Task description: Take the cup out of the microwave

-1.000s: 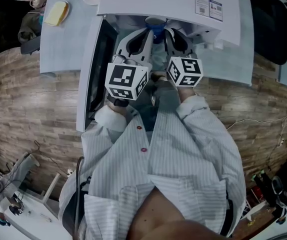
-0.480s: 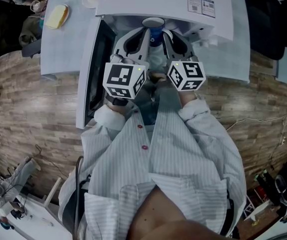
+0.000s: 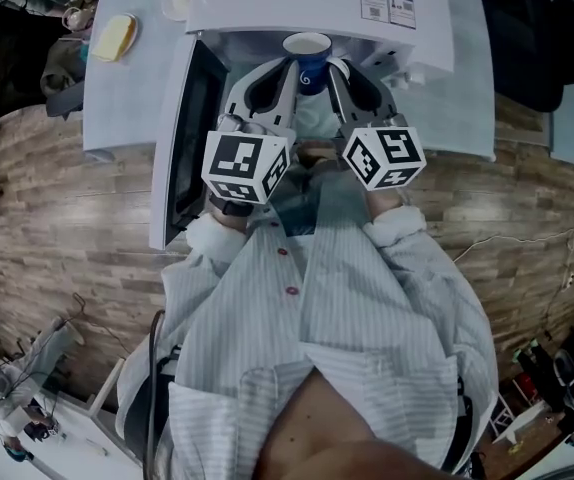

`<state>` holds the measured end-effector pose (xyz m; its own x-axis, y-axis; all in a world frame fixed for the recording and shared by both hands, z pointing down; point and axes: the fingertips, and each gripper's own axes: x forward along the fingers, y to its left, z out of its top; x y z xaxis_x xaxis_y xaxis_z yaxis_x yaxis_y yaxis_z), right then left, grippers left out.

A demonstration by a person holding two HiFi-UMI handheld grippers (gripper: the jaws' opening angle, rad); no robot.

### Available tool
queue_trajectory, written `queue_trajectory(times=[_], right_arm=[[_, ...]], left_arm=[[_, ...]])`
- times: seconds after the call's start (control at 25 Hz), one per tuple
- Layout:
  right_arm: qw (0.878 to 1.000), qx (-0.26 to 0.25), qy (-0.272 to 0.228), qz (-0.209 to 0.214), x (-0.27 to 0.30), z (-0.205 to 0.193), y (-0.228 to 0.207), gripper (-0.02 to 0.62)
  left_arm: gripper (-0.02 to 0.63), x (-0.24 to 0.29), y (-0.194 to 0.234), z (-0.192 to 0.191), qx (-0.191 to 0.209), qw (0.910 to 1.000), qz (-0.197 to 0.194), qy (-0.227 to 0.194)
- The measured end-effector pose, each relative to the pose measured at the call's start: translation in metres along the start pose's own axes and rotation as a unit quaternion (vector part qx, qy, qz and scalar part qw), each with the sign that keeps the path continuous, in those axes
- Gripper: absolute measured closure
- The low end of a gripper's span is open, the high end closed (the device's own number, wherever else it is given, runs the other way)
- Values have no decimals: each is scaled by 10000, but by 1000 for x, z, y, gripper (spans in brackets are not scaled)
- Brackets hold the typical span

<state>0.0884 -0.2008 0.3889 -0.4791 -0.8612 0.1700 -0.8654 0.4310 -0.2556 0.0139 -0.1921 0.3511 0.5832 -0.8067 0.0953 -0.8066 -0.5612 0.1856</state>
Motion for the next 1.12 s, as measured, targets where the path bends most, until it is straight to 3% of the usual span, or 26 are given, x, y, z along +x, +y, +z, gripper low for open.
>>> queue_trajectory(times=[0.52, 1.12], right_arm=[[9992, 16, -300, 248, -37, 41, 14, 515], [9992, 104, -367, 128, -47, 43, 13, 515]], left_arm=[[597, -17, -19, 18, 176, 9997, -135, -116], [597, -24, -23, 19, 218, 9995, -196, -151]])
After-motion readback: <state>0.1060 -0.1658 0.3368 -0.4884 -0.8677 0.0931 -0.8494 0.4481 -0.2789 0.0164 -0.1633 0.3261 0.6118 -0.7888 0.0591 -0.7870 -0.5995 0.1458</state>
